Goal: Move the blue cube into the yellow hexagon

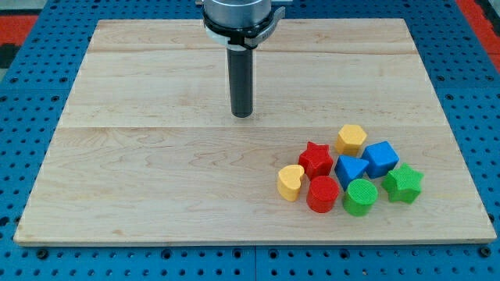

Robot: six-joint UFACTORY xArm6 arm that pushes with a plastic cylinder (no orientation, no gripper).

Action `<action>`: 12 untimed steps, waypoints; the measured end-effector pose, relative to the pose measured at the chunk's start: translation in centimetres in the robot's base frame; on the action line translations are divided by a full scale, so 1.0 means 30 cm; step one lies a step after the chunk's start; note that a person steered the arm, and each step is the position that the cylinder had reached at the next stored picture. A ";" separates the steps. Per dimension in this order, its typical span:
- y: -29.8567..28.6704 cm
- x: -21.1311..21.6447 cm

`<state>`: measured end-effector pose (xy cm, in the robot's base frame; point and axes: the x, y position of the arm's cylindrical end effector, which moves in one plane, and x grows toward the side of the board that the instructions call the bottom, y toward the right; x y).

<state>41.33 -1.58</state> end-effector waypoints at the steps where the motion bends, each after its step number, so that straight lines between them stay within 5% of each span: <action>1: 0.141 -0.061; 2: 0.399 -0.192; 4: 1.118 0.094; 6: 1.114 0.484; 7: 0.815 0.545; 9: 0.510 0.483; 12: 0.707 0.478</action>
<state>55.66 19.63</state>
